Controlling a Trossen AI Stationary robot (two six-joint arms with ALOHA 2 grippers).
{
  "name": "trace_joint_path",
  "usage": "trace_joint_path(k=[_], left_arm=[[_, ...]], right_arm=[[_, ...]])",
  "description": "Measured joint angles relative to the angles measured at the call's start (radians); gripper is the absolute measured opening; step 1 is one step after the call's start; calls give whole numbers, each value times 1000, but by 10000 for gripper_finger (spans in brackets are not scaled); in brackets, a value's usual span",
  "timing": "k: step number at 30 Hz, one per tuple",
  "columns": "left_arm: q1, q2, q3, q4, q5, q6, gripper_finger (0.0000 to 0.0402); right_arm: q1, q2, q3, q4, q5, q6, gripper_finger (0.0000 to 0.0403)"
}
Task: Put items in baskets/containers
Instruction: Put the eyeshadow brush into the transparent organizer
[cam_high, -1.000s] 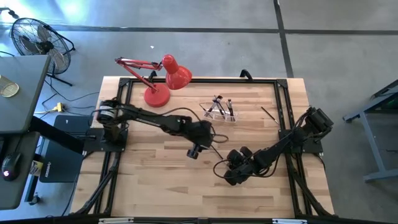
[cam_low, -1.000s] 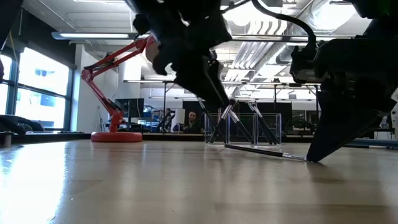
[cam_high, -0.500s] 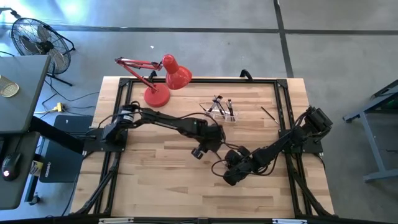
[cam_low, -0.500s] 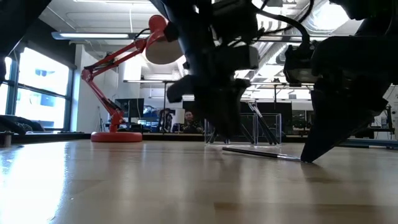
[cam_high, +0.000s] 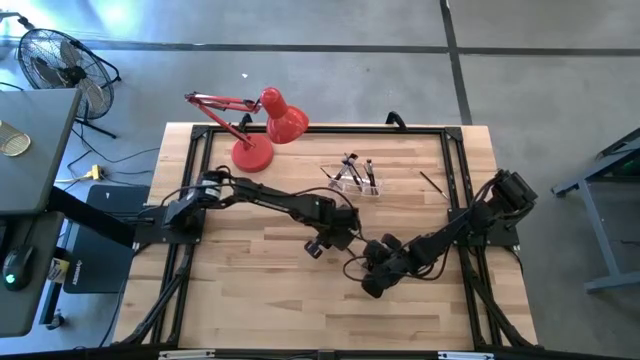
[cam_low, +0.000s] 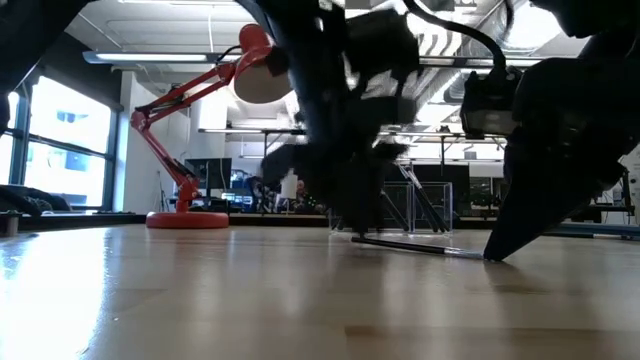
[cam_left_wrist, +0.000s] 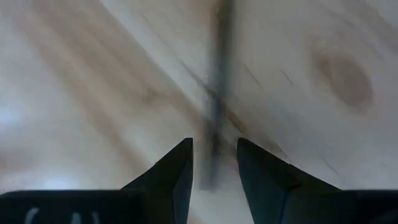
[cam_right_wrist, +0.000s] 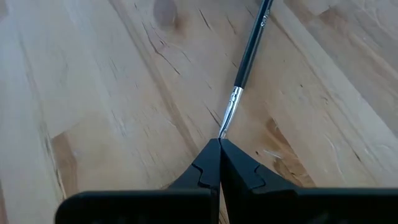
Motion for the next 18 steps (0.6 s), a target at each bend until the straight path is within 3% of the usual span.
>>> trace_joint_path(k=[9, 13, 15, 18], left_arm=[[-45, 21, 3, -21, -98, -7, 122], [-44, 21, 2, -20, -93, -7, 121], [-45, 22, 2, -30, -98, -7, 111], [-48, 23, 2, -54, -98, -8, 65]], right_arm=[[-3, -3, -23, 43, -1, -2, 0], [-3, -3, -23, 43, -1, -2, 0], [-3, -3, -24, 43, 0, -2, 0], [-3, -6, -24, 42, 3, -2, 0]])
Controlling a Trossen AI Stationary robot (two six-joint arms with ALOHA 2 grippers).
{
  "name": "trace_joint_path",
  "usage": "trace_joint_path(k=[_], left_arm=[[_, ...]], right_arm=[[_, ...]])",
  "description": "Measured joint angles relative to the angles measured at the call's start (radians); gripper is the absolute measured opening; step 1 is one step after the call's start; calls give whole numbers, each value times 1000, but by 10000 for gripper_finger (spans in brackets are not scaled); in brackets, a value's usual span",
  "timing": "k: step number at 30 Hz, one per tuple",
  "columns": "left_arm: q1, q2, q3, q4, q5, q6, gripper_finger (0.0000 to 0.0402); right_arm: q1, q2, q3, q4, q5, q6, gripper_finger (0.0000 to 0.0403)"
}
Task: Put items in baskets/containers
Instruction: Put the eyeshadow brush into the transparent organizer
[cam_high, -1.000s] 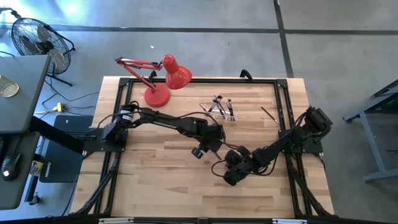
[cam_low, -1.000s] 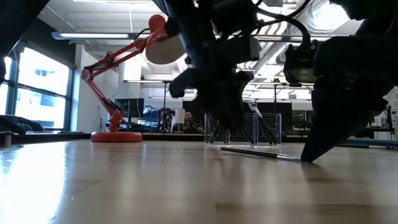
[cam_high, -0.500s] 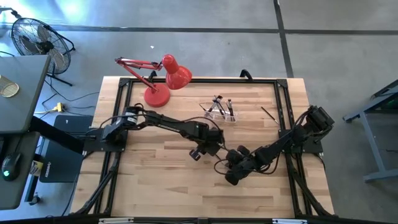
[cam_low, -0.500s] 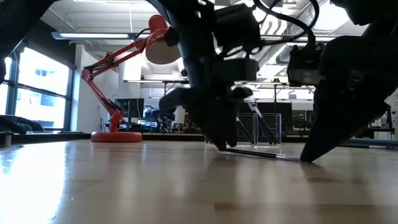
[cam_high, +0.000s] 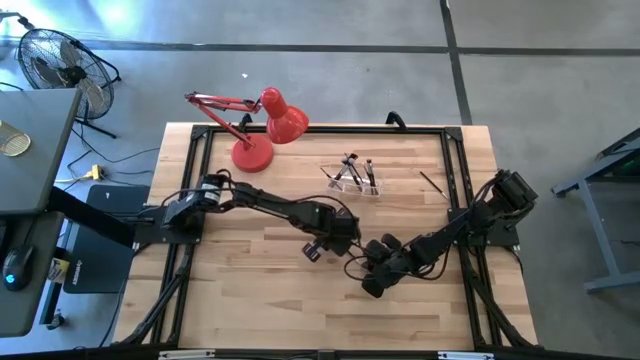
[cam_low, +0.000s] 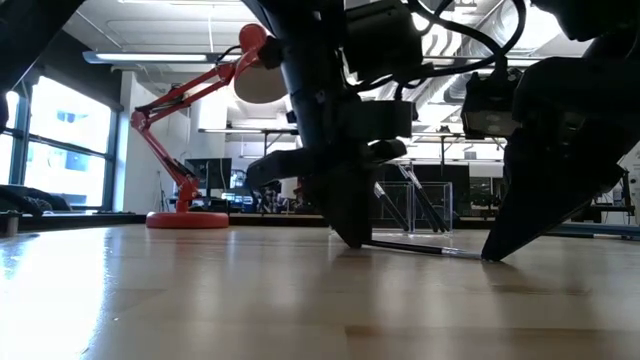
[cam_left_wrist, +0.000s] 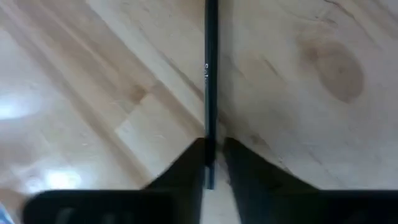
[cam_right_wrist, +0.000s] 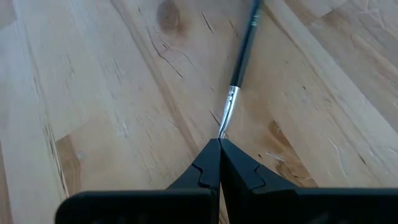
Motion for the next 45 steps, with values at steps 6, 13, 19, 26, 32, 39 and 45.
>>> trace_joint_path(k=[6, 13, 19, 26, 32, 39, 45], left_arm=[[-14, 1, 0, -13, -22, -26, 18], [-16, 2, -1, -10, -58, -112, 6], [-15, 2, -2, -10, -46, -226, 3], [71, -20, -7, -18, 206, -493, 1], [142, -106, -53, 6, 313, -575, 1], [162, -283, -317, 284, 353, -729, 0], [161, -428, -586, 699, 365, -1011, 0]], right_arm=[[0, -8, 0, 0, 2, 0, 0], [0, -79, -5, -62, 17, 0, 0], [0, -214, -4, -205, 49, 54, 0], [5, -355, -3, -353, 42, 93, 0], [10, -426, -2, -435, 140, 171, 1], [59, -427, -2, -481, 254, 336, 1], [79, -425, -2, -422, 392, 420, 20]])
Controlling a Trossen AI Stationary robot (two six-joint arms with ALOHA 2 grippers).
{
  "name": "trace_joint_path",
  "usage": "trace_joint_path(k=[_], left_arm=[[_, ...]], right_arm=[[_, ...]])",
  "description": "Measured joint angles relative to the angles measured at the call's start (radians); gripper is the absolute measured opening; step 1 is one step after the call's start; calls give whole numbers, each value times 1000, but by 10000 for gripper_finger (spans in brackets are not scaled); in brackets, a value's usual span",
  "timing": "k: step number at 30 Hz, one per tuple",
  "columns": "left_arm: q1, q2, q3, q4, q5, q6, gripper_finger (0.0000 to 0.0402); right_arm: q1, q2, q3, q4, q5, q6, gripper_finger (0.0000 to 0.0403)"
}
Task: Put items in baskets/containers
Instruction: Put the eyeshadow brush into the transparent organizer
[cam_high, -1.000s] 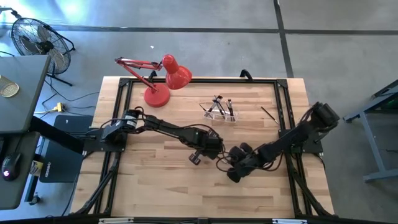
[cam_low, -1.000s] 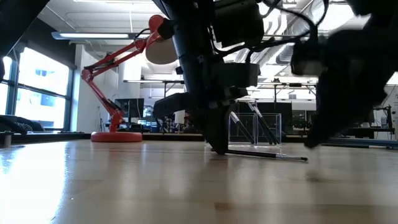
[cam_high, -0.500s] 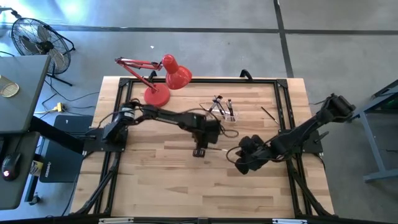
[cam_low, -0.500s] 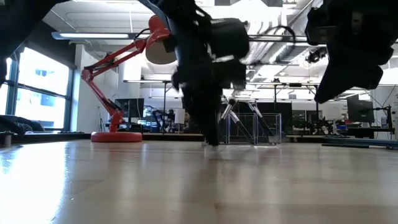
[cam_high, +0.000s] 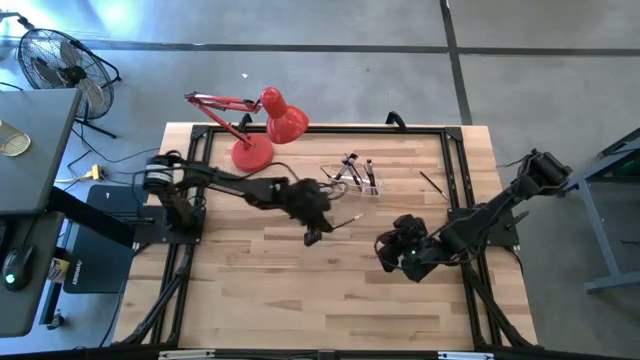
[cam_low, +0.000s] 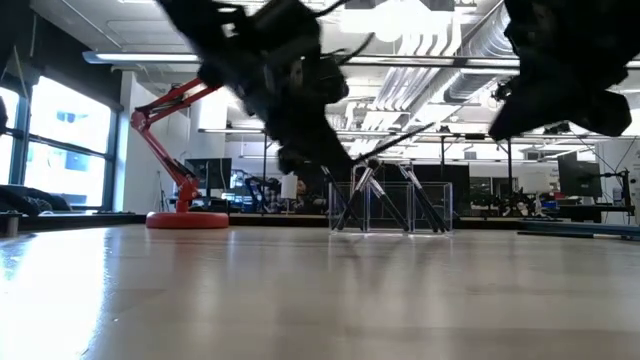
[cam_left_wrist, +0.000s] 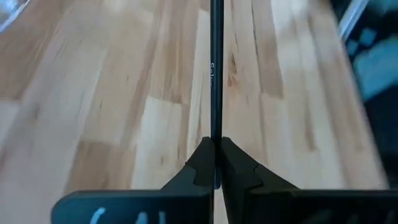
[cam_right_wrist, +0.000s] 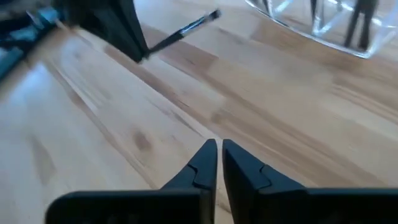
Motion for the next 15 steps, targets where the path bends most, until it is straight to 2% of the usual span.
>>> trace_joint_path(k=[3, 6, 12, 15], left_arm=[[0, -39, -89, 228, -4, -165, 0], [0, -90, -133, 356, -5, -270, 0], [0, -133, -132, 471, -24, -357, 0], [0, -161, -130, 487, -30, -359, 0]], right_arm=[[-24, 0, 0, 106, 10, -39, 38], [-51, 0, 0, 253, 35, -141, 60], [-99, -13, 2, 583, 101, -414, 105], [-115, -40, 2, 659, 115, -478, 127]])
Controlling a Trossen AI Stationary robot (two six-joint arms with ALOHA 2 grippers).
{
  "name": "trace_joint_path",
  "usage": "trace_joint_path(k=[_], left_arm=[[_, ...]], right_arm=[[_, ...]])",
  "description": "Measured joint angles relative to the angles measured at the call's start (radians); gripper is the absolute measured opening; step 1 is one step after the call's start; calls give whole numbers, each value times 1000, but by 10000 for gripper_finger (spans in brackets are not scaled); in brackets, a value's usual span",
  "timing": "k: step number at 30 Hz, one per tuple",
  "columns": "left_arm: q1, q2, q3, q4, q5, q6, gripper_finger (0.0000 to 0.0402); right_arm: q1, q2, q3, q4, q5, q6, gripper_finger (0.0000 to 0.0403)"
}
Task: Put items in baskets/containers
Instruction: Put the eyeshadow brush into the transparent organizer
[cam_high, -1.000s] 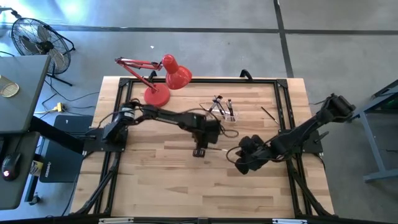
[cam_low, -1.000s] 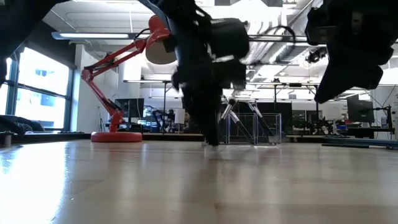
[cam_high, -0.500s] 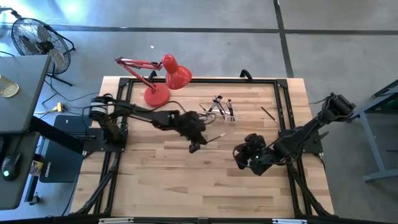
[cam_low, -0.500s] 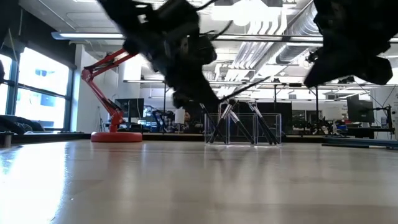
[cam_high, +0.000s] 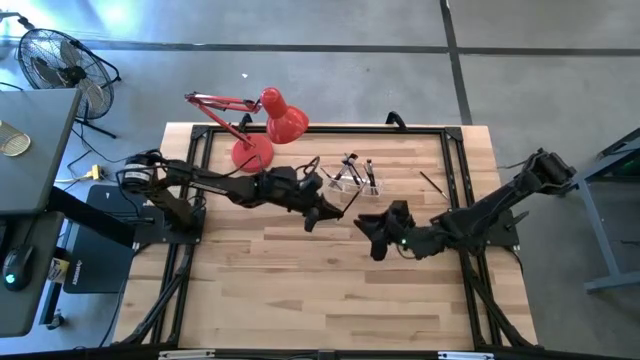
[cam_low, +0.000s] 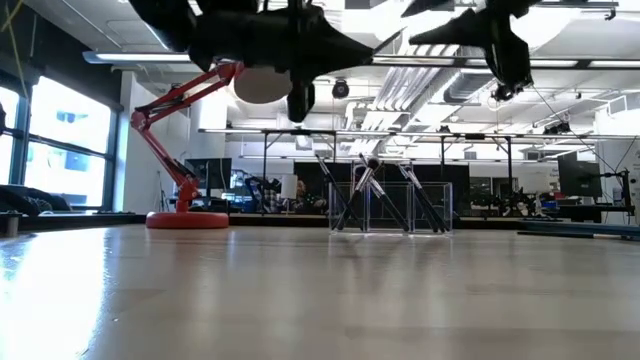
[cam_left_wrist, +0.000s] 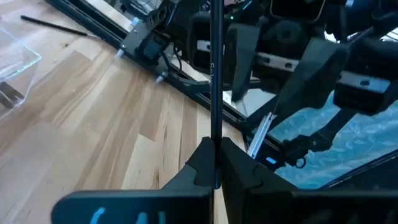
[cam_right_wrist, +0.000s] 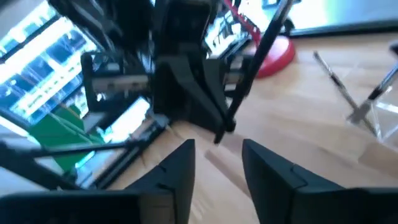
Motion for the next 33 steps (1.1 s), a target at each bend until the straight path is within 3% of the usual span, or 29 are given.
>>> trace_joint_path(k=[9, 16, 23, 28, 33], left_arm=[[-3, -21, 7, 30, -15, -18, 0], [-29, -20, 7, 82, -31, -21, 0], [-29, -20, 7, 76, -38, -42, 0], [-29, -20, 7, 76, -30, -44, 0], [-29, -20, 7, 79, -28, -43, 0]], right_arm=[[-23, -76, 0, 49, 40, -85, 164], [-114, -77, 0, 69, -51, -37, 165], [-162, -77, 0, 179, -114, -150, 164], [-172, -77, 0, 208, -116, -200, 127], [-193, -76, 0, 208, -121, -218, 39]])
